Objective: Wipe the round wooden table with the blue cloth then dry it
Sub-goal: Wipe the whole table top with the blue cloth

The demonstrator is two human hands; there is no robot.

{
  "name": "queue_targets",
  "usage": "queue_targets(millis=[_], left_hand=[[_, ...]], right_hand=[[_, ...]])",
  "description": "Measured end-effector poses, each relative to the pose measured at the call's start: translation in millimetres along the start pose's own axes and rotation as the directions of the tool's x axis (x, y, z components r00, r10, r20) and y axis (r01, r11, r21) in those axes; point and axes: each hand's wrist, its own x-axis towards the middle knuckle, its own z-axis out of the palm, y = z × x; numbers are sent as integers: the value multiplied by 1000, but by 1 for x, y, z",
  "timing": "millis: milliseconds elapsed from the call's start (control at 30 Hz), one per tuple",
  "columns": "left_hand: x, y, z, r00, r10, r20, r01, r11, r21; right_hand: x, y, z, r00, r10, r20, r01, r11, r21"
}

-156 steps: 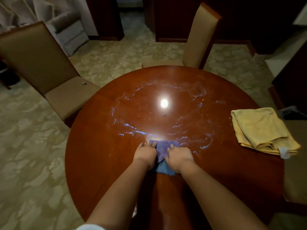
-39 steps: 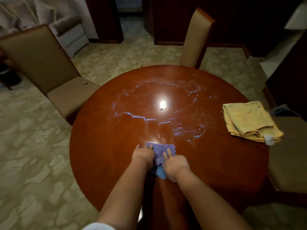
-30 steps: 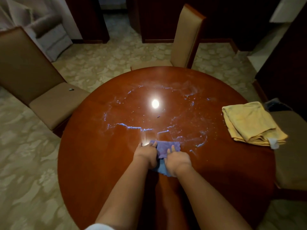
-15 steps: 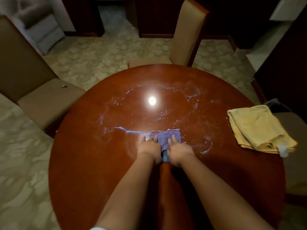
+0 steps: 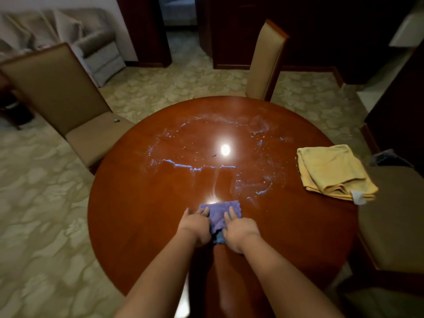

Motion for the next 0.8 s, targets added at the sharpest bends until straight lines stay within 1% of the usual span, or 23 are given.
queue_targets(millis=[67, 200, 400, 533, 800], left_hand=[[-5, 18, 5, 1000, 4, 10, -4, 1000, 28], [-7, 58, 10, 999, 30, 18, -31, 996, 79], [-3, 103, 6, 998, 43, 41, -48, 990, 136], [3, 115, -3, 998, 40, 46, -48, 981, 188], [49, 116, -27, 998, 62, -3, -60, 984, 167]], right_hand=[[-12, 10, 17, 1000, 11, -13, -11, 1000, -8], [-30, 38, 48, 995, 96, -14, -95, 994, 62], [-55, 73, 62, 991, 132, -31, -128, 986, 106], [-48, 81, 65, 988, 151, -12, -149, 983, 108], [-15, 106, 45, 972, 233, 28, -235, 965, 116]])
